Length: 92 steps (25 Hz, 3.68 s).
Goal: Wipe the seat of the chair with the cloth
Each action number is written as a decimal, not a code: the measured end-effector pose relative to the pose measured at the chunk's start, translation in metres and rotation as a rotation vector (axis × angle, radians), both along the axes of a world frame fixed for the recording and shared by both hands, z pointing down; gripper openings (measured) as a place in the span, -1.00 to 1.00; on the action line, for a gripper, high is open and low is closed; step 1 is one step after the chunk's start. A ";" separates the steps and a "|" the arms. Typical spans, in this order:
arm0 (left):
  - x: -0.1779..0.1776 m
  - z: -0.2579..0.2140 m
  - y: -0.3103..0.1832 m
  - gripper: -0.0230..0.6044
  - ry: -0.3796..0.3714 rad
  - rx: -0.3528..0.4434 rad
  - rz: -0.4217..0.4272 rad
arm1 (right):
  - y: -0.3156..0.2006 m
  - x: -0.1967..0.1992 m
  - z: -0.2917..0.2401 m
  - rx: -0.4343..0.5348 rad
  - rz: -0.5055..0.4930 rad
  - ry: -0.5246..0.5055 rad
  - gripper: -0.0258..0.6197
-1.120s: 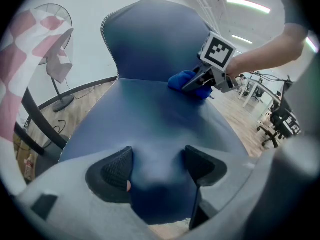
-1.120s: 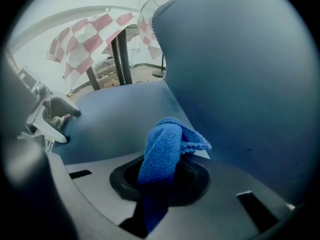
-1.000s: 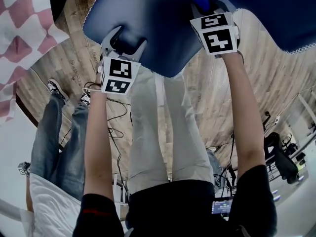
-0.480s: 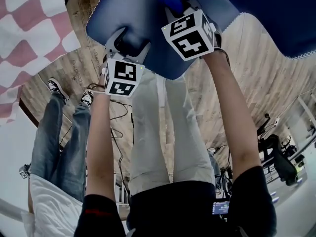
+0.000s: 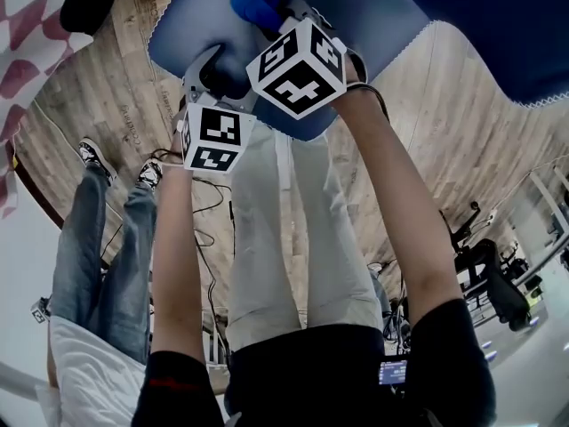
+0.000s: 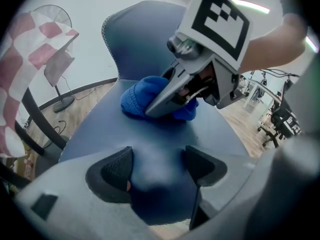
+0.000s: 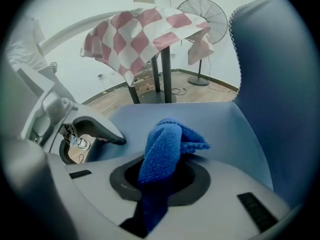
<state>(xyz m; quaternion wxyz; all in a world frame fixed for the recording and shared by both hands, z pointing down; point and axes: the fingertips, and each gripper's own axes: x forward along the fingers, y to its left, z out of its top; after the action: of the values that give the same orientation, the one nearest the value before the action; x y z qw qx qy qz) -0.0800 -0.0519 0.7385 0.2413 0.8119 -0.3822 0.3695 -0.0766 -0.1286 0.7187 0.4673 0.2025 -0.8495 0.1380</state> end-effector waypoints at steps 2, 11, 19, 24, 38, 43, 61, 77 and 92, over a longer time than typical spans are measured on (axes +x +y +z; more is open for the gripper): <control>0.000 0.001 0.001 0.14 0.003 0.001 -0.001 | 0.003 -0.003 0.002 0.013 -0.023 0.012 -0.75; 0.002 -0.001 -0.001 0.14 0.004 0.001 0.001 | 0.000 0.000 0.001 -0.013 0.024 -0.012 -0.75; 0.003 0.001 0.003 0.14 0.007 0.005 -0.003 | 0.002 0.015 0.002 -0.039 0.083 -0.024 -0.75; 0.004 0.000 0.003 0.14 0.005 0.008 0.000 | 0.005 0.038 0.004 -0.039 0.136 -0.010 -0.75; 0.004 0.001 0.001 0.14 -0.006 0.005 -0.002 | 0.017 0.122 0.005 -0.045 0.253 0.042 -0.75; 0.004 0.001 0.003 0.14 0.000 0.000 0.000 | 0.025 0.147 0.005 -0.037 0.302 0.053 -0.75; 0.003 0.005 0.007 0.14 0.006 0.012 0.006 | 0.042 0.206 0.009 0.035 0.427 0.124 -0.75; 0.003 0.004 0.009 0.14 -0.065 0.016 -0.014 | 0.050 0.205 0.006 0.002 0.461 0.116 -0.75; -0.016 -0.112 0.002 -0.73 -0.150 0.030 -0.082 | 0.066 0.197 -0.113 0.048 0.507 -0.017 -0.75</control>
<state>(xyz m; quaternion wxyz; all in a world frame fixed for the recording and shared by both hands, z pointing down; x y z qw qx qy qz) -0.0965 -0.0499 0.6265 0.2150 0.7691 -0.4376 0.4132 0.1201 -0.0622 0.6061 0.4054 0.4190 -0.7785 0.2322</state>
